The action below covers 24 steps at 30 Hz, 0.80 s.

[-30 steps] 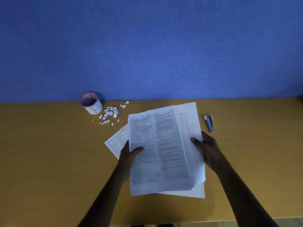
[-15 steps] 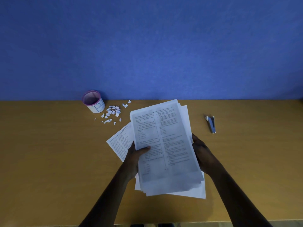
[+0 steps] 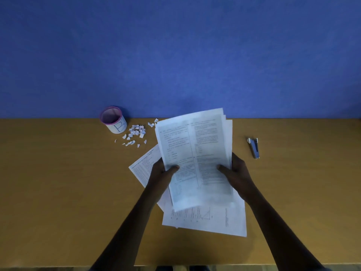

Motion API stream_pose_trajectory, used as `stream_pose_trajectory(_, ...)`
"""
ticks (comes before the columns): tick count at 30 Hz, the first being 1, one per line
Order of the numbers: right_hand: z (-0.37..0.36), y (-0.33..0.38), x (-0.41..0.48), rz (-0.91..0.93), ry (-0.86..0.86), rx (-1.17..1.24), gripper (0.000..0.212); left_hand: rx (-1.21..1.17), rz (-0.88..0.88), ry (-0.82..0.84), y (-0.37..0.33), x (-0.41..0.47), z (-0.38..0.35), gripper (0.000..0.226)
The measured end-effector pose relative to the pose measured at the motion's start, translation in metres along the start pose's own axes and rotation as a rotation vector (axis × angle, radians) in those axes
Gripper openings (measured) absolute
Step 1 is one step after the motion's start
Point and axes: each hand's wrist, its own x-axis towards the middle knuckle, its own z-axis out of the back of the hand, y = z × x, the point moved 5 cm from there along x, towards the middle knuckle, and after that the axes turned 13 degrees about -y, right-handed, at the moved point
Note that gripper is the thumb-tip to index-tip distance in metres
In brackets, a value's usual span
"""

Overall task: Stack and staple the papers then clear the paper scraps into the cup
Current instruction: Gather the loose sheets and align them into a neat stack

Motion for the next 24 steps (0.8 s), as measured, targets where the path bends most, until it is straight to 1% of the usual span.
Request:
stream_pose_trajectory(3,0.001,0.015,0.002,0.068,-0.073,0.013,0.037,-0.005,-0.105,-0.059,-0.022,0.005,0.004,0.035)
stream_pose_trajectory(5,0.000,0.019,0.004,0.089,-0.116,0.017,0.037,-0.016,-0.142,-0.089,-0.027,0.007,0.007,0.037)
stream_pose_trajectory(8,-0.002,0.012,0.002,0.069,-0.145,0.015,0.039,-0.027,-0.128,-0.128,-0.020,0.009,0.010,0.057)
stream_pose_trajectory(9,-0.003,0.006,0.001,0.053,-0.147,0.008,0.041,-0.001,-0.132,-0.129,-0.017,0.008,0.009,0.058)
stream_pose_trajectory(11,-0.004,-0.003,-0.003,0.048,-0.164,-0.034,0.044,0.072,-0.172,-0.113,-0.013,0.004,0.003,0.051)
stream_pose_trajectory(13,-0.007,-0.009,-0.005,0.063,-0.183,-0.071,0.043,0.089,-0.174,-0.106,-0.007,0.000,-0.002,0.051)
stream_pose_trajectory(16,-0.009,-0.008,-0.004,0.097,-0.228,-0.155,0.029,0.094,-0.176,-0.122,-0.004,0.000,-0.006,0.052)
stream_pose_trajectory(18,-0.006,0.001,-0.002,0.168,-0.249,-0.236,0.024,0.098,-0.192,-0.123,-0.008,0.002,-0.006,0.048)
stream_pose_trajectory(21,-0.003,0.023,0.005,0.260,-0.221,-0.274,0.022,0.047,-0.178,-0.070,-0.019,0.008,0.001,0.037)
stream_pose_trajectory(24,-0.002,0.042,0.014,0.277,-0.143,-0.275,0.015,-0.065,-0.107,-0.010,-0.019,0.016,0.011,0.038)
